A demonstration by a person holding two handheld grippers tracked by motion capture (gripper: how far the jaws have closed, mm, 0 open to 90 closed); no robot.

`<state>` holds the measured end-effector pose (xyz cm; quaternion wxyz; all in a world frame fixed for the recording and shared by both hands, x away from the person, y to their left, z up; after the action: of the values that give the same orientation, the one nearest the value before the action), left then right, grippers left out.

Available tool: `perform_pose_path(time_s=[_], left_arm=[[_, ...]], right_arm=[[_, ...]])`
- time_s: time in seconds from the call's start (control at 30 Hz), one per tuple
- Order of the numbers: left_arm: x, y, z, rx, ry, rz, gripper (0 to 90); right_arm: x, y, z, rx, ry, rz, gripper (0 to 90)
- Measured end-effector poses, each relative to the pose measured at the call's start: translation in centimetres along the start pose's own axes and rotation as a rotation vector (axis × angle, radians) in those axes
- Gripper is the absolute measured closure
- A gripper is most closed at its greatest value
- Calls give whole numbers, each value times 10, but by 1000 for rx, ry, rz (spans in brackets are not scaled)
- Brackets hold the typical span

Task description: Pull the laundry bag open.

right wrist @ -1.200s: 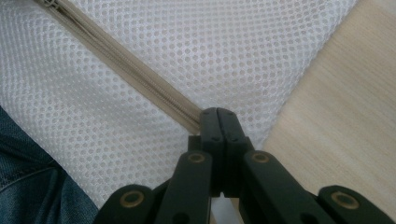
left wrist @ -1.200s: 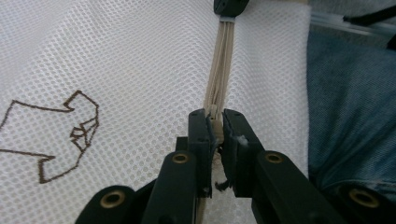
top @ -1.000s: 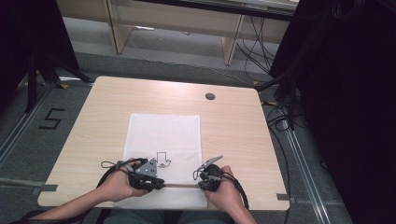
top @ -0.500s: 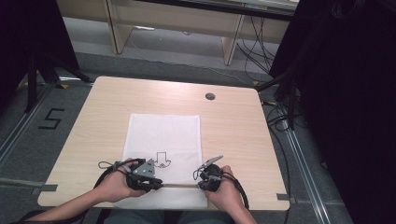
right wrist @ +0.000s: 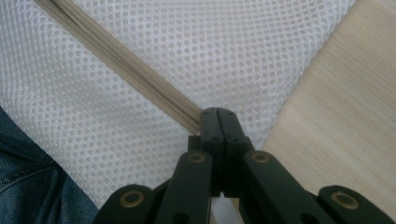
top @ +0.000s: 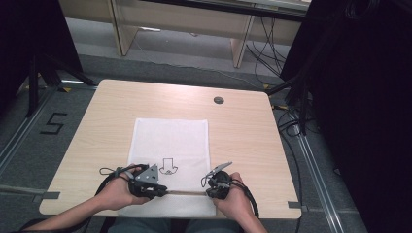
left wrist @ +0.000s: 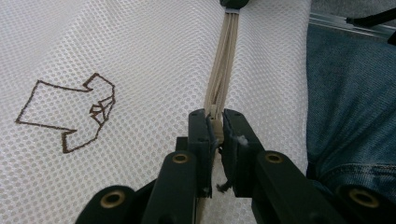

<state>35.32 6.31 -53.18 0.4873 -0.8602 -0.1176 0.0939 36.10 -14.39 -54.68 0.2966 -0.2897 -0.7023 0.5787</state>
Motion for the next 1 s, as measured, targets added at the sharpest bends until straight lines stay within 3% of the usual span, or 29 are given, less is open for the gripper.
perform_pose_path(time_s=[0.03, 0.1, 0.3, 0.53, 0.6, 0.8, 0.97, 1.0], left_arm=[[0, 0, 0, 1, 2, 0, 818], [0, -1, 0, 5, 7, 0, 818], [-1, -2, 2, -4, -3, 4, 818], [1, -3, 3, 8, 13, -8, 819], [1, -4, 3, -3, -3, 0, 819], [1, -5, 3, 4, 6, -11, 818], [1, -6, 6, -4, -12, -2, 818], [1, -6, 6, -2, -6, -5, 818]], right_arm=[[-2, 1, -2, -19, -32, 3, 900], [-1, 0, -1, -7, -12, -1, 900], [-2, 1, -2, -21, -29, -3, 900], [-2, 1, -2, -21, -30, -2, 900], [-1, 0, -1, -11, -13, -6, 900], [-1, 0, -1, -11, -14, -6, 900], [-2, 1, -2, -24, -35, 0, 900], [-1, 0, 0, -11, -16, -3, 900]])
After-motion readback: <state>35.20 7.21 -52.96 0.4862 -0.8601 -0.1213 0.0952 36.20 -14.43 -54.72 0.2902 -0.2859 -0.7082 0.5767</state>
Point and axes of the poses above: each handheld gripper's, and its own axes: y roughly forward along the jaws, z roughly out of its underside, x roughly to its left, the point moved 7 cm from there along y, roughly forward along the jaws, and after that the axes turned 14 degrees about x, right-handed, at the moved point
